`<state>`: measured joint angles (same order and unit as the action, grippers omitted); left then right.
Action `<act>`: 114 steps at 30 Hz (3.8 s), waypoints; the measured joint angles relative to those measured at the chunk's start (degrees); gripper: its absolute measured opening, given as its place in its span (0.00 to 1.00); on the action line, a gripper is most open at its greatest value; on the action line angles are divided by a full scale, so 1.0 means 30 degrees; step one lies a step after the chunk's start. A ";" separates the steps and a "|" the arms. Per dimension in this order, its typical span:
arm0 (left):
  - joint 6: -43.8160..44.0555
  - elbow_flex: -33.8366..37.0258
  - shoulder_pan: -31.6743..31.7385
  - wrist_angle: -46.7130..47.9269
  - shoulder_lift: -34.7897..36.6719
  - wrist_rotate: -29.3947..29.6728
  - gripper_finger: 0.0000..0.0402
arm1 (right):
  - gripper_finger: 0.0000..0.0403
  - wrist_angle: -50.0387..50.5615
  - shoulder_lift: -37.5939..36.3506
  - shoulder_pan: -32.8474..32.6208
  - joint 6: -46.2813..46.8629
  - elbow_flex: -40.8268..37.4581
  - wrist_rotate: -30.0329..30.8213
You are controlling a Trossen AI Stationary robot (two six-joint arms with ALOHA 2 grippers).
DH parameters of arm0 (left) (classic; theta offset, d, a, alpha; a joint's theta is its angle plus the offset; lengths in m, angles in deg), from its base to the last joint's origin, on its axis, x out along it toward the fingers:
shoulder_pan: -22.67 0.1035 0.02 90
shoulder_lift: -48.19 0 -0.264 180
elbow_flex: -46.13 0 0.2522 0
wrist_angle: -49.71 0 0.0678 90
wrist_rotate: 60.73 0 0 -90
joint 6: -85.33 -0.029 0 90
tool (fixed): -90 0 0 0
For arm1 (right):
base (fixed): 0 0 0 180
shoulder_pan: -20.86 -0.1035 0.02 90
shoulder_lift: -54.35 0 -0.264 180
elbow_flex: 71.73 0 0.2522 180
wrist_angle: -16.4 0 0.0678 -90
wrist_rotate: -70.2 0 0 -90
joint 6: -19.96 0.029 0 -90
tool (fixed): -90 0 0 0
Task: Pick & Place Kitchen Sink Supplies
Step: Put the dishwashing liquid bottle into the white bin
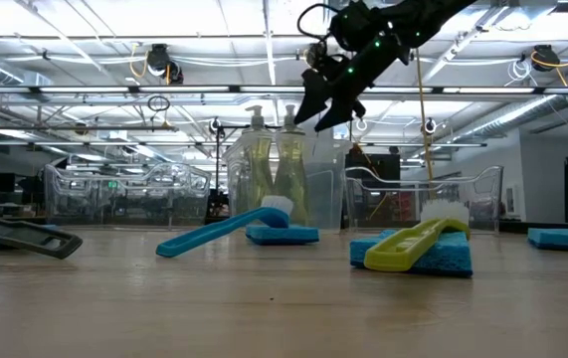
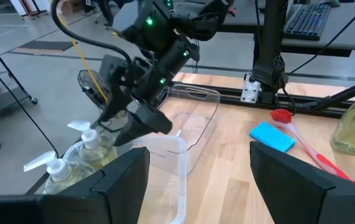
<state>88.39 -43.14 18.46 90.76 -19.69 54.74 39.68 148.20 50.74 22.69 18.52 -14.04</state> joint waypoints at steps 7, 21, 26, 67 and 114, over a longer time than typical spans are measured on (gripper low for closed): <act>0.0043 0.0000 0.0000 -0.0022 0.0000 0.0000 0.68 | 0.81 0.0661 0.0022 -0.0259 0.0586 -0.0007 -0.0004; 0.0129 0.0000 -0.0007 -0.0036 0.0000 0.0004 0.68 | 0.60 -0.0301 0.1806 -0.1243 0.1883 -0.0015 0.0030; 0.0151 0.0004 0.0000 -0.0036 0.0000 0.0000 0.68 | 0.54 -0.1372 0.2319 -0.1105 0.2086 -0.0015 0.0045; 0.0217 0.0007 -0.0006 -0.0153 0.0000 0.0014 0.68 | 0.33 0.0521 0.2747 -0.1516 0.3164 0.0022 -0.0433; -0.0038 0.0007 0.0146 0.0153 -0.0007 0.0015 0.68 | 0.32 -0.3433 0.4343 -0.1805 0.3781 -0.0087 0.0774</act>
<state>88.27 -43.12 18.90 91.22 -19.71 54.79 29.38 161.23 45.32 34.04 18.26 -11.72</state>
